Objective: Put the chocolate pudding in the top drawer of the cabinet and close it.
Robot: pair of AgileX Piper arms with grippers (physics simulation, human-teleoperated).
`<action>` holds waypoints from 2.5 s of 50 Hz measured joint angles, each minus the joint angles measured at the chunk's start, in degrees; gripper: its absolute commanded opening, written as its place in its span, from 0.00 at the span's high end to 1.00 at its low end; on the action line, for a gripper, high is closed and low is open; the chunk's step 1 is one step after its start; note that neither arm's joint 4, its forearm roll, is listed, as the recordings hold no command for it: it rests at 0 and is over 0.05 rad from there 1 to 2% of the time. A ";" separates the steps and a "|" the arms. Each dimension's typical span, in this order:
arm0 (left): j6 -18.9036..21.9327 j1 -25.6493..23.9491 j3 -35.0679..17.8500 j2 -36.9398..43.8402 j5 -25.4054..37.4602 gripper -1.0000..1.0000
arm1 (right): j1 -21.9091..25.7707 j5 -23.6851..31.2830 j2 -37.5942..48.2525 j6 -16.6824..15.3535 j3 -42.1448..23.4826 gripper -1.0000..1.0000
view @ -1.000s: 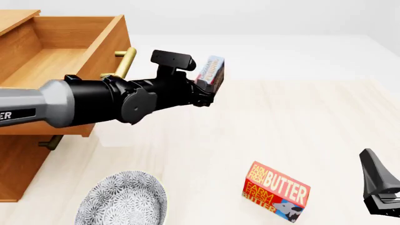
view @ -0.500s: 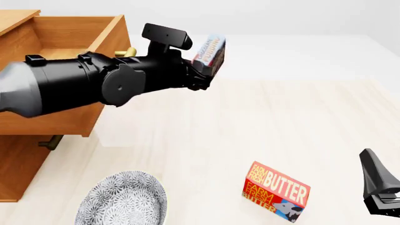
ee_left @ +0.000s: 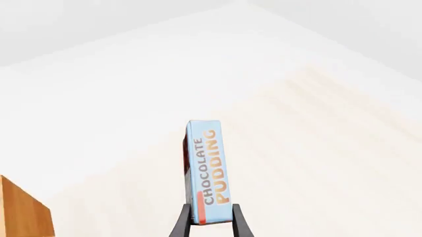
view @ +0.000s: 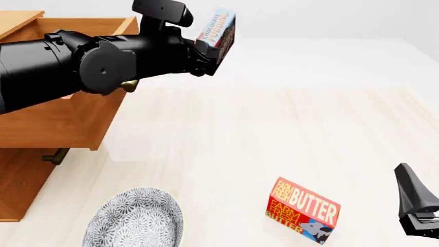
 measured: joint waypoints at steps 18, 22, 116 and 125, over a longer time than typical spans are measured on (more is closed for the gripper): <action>3.46 2.77 -2.18 -2.78 3.29 1.00 | 0.00 0.00 0.00 0.00 0.00 0.00; 4.67 3.54 -3.08 -3.27 4.48 1.00 | 0.00 0.00 0.00 0.00 0.00 0.00; 6.68 31.19 6.43 -25.51 15.38 1.00 | 0.00 0.00 0.00 0.00 0.00 0.00; 5.51 32.31 8.27 -25.90 15.24 1.00 | 0.00 0.00 0.00 0.00 0.00 0.00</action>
